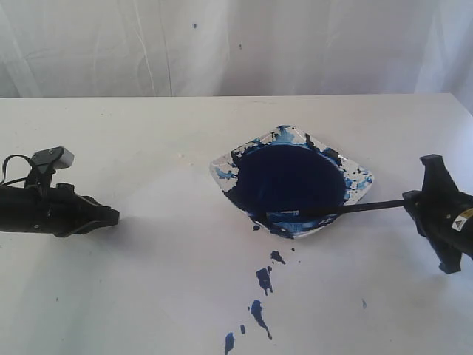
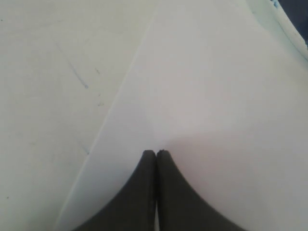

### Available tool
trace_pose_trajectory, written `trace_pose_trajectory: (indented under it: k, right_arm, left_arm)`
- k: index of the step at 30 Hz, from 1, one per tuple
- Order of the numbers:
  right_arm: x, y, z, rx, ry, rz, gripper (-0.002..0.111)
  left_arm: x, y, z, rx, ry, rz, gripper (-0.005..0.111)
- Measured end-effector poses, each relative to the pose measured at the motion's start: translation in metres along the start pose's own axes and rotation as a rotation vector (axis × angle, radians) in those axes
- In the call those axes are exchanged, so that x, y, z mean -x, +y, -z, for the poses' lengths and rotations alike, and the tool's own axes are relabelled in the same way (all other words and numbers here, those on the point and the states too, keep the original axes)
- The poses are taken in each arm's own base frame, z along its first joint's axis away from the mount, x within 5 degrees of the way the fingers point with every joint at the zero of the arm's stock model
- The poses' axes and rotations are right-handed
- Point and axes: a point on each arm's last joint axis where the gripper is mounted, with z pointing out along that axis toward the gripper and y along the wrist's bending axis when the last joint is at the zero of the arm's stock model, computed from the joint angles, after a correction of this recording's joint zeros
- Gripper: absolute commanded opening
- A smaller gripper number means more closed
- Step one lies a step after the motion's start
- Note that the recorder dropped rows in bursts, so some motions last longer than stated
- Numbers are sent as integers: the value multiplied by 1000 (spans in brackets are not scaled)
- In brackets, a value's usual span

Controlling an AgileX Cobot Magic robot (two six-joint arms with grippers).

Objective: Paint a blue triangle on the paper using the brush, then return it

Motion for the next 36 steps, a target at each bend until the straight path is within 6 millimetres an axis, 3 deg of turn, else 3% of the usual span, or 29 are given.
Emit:
trace_pose_trajectory:
  k: [6,14,36]
  right_arm:
    - [2,6,0,61,-21,22,13]
    - [5,8,0,89,-57,-2,5]
    - [15,14,2,166,-163,-67,5]
  left_arm:
    - [0,0,0,0,0,0,0]
    - [0,0,0,0,0,0,0]
    - [0,0,0,0,0,0,0]
